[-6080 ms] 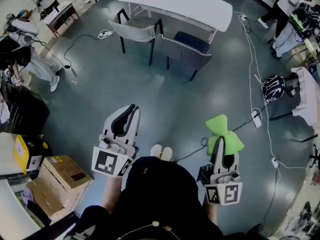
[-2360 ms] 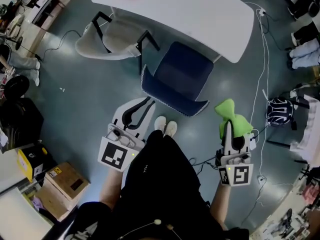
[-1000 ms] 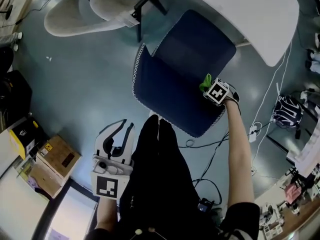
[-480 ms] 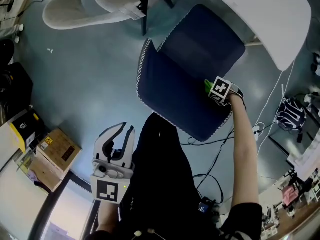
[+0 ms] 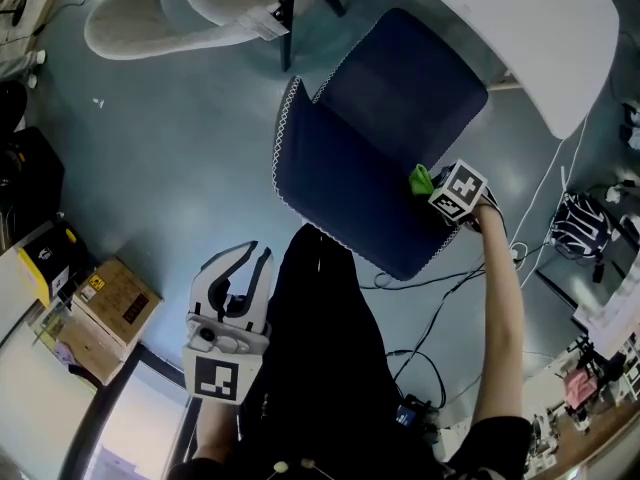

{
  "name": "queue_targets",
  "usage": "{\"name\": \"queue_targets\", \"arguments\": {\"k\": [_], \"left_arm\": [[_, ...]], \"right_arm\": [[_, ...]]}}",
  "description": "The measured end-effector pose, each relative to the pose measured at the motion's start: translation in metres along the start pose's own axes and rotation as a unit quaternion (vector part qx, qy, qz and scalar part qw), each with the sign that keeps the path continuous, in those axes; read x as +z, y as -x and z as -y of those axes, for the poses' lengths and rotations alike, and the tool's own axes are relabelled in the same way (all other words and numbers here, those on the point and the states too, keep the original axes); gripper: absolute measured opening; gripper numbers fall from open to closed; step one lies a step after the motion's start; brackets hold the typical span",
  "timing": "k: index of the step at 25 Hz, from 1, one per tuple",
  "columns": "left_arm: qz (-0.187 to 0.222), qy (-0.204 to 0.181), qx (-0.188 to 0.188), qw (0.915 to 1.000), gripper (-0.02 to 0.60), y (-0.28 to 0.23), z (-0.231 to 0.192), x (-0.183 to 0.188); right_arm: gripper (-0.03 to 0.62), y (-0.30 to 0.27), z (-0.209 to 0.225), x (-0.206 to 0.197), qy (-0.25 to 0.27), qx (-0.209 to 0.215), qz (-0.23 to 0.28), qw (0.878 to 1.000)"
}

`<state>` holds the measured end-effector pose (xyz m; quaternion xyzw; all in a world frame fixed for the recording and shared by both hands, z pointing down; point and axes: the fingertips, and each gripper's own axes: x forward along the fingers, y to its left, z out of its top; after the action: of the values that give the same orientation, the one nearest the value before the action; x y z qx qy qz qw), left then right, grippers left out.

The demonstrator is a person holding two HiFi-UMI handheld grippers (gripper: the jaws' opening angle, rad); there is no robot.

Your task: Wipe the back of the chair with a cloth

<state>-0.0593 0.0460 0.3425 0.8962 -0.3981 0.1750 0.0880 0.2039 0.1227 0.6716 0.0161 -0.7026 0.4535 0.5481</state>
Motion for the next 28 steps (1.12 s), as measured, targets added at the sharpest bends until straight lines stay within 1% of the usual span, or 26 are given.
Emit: {"name": "queue_targets", "arguments": {"k": [4, 8, 10, 13, 15, 17, 21, 25, 28], "left_arm": [[0.000, 0.001, -0.001, 1.0000, 0.041, -0.001, -0.001, -0.001], [-0.001, 0.005, -0.002, 1.0000, 0.041, 0.000, -0.001, -0.002], [-0.002, 0.005, -0.001, 1.0000, 0.041, 0.000, -0.001, -0.003], [-0.003, 0.003, -0.002, 1.0000, 0.041, 0.001, 0.000, -0.003], [-0.004, 0.003, -0.004, 1.0000, 0.041, 0.002, 0.000, -0.004], [-0.004, 0.005, -0.005, 1.0000, 0.041, 0.004, 0.001, -0.005], [-0.003, 0.014, -0.003, 0.9999, 0.041, 0.008, 0.000, -0.006], [-0.003, 0.011, -0.002, 0.9999, 0.041, 0.008, 0.001, -0.008], [0.000, 0.009, -0.002, 1.0000, 0.041, 0.007, 0.002, -0.008]], "right_arm": [[0.020, 0.032, -0.036, 0.014, 0.001, 0.036, 0.098, 0.995], [0.020, 0.050, -0.066, 0.024, 0.031, 0.045, 0.139, 0.989], [0.020, 0.058, -0.082, 0.031, 0.036, 0.058, 0.161, 0.985], [0.020, 0.075, -0.114, 0.048, 0.043, 0.093, 0.213, 0.972], [0.020, 0.086, -0.134, 0.059, 0.050, 0.106, 0.246, 0.962], [0.020, 0.094, -0.150, 0.068, 0.058, 0.101, 0.269, 0.956], [0.019, 0.103, -0.165, 0.075, 0.087, 0.049, 0.275, 0.956], [0.020, 0.120, -0.189, 0.093, 0.111, 0.038, 0.309, 0.944], [0.018, 0.131, -0.204, 0.109, 0.136, 0.025, 0.320, 0.937]]}}
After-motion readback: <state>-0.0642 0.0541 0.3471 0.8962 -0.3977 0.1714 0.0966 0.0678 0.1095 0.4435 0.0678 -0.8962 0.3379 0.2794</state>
